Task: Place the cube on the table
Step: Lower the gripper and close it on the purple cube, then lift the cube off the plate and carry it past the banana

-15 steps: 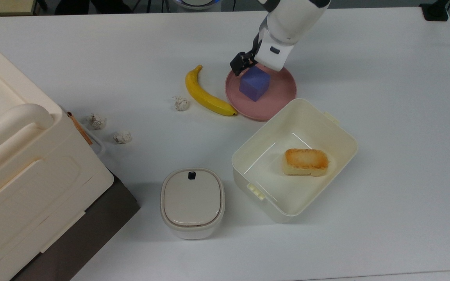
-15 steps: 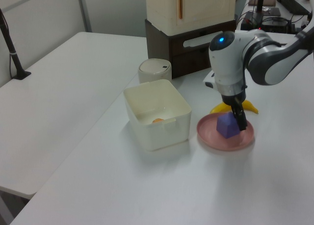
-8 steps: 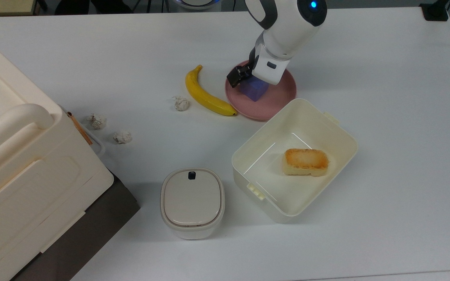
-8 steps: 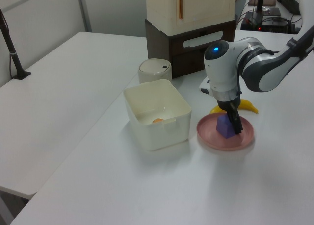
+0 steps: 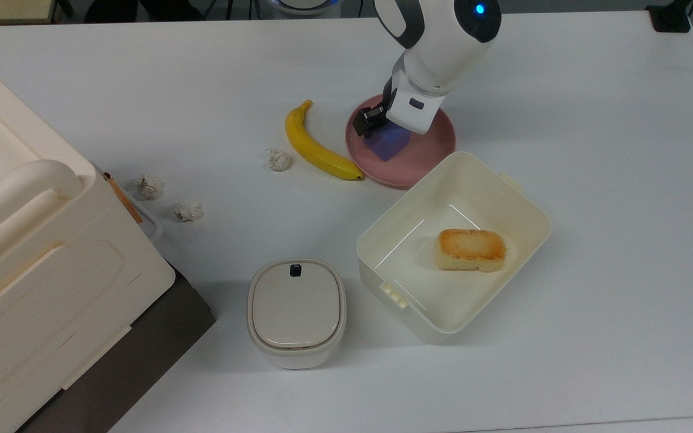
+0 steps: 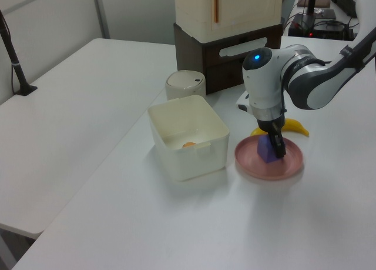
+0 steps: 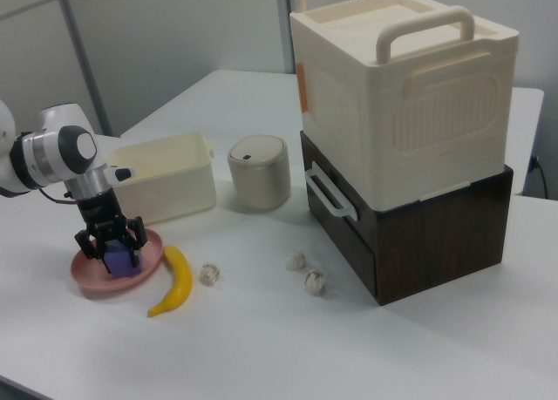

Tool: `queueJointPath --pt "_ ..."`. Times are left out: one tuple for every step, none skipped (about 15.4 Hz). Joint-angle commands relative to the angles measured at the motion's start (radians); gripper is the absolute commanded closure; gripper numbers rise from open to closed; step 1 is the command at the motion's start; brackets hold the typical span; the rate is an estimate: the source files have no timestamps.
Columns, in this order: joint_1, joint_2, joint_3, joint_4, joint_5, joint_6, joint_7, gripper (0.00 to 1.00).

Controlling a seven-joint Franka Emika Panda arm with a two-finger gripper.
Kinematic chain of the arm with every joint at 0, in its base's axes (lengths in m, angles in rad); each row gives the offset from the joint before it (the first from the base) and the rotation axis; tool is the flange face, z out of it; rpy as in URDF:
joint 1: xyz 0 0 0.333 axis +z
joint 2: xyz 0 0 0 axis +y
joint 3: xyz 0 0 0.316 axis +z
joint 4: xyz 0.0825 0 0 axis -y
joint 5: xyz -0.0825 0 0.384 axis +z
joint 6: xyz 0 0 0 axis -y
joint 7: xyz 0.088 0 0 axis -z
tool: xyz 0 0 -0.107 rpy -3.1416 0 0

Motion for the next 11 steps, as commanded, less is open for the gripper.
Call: queueJointPath --pt "0.001 -0.001 0.0 0.004 -0.001 0.022 0.037 0.96" --pt "-0.001 -0.002 0.0 0.017 0.002 0.014 0.042 0.96" --pt "-0.008 -0.008 0.0 0.03 0.004 0.01 0.043 0.96" --pt "-0.024 -0.019 -0.002 0.037 0.017 0.008 0.043 0.96" --pt "-0.042 -0.031 -0.002 0.044 0.045 0.008 0.043 0.96" --pt "-0.054 -0.047 -0.003 0.045 0.078 0.008 0.043 0.96" --pt "-0.07 -0.062 -0.008 0.057 0.111 0.008 0.043 0.96" --pt "-0.088 -0.071 -0.011 0.076 0.137 0.001 0.043 0.96" --pt "-0.109 -0.071 -0.012 0.099 0.155 -0.022 0.043 0.96" --pt "-0.131 -0.07 -0.012 0.128 0.169 -0.038 0.043 0.97" --pt "-0.148 -0.068 -0.02 0.136 0.175 -0.038 0.045 0.97"
